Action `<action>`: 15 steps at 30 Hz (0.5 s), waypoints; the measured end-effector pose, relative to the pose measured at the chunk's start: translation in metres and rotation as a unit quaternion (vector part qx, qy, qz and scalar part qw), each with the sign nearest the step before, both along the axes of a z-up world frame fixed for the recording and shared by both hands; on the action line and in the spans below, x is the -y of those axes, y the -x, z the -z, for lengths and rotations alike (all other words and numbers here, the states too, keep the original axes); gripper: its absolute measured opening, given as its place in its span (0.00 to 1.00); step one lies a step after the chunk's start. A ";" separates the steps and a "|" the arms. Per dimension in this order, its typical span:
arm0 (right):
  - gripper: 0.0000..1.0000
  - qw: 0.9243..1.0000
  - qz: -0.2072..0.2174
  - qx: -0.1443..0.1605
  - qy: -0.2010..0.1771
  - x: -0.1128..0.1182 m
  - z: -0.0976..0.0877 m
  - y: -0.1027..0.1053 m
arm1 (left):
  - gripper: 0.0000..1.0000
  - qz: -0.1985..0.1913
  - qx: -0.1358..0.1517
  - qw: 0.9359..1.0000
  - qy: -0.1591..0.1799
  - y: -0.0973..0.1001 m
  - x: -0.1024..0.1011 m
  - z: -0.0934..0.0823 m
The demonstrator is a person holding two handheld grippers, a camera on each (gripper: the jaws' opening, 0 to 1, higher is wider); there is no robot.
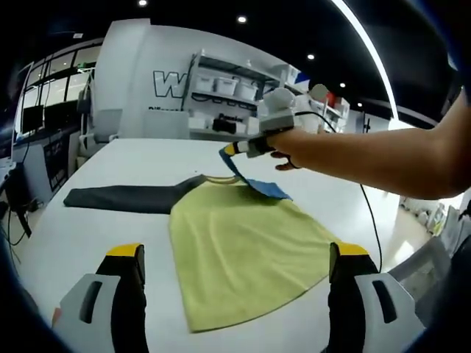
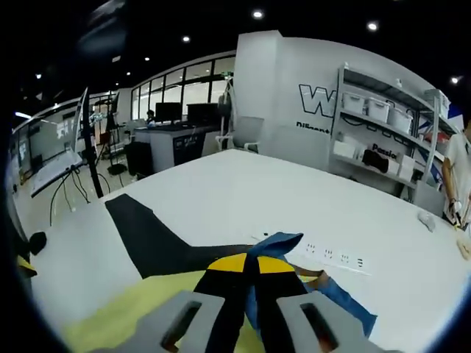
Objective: Fold the garment on the visible template until the final outline fits inside the template.
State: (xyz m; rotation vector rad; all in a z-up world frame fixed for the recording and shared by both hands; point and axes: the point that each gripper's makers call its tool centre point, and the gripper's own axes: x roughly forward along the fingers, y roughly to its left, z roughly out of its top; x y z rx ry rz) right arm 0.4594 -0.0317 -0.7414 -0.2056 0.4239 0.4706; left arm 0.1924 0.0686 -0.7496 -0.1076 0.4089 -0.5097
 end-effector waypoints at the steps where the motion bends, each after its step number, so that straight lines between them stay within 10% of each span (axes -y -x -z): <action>1: 0.00 1.000 -0.003 0.000 0.001 -0.002 0.001 0.000 | 0.98 0.000 0.000 1.000 0.000 0.000 0.000 0.000; 15: 0.00 0.997 -0.066 -0.029 0.035 -0.061 0.042 0.017 | 0.96 0.002 -0.006 1.000 0.000 0.001 0.000 0.003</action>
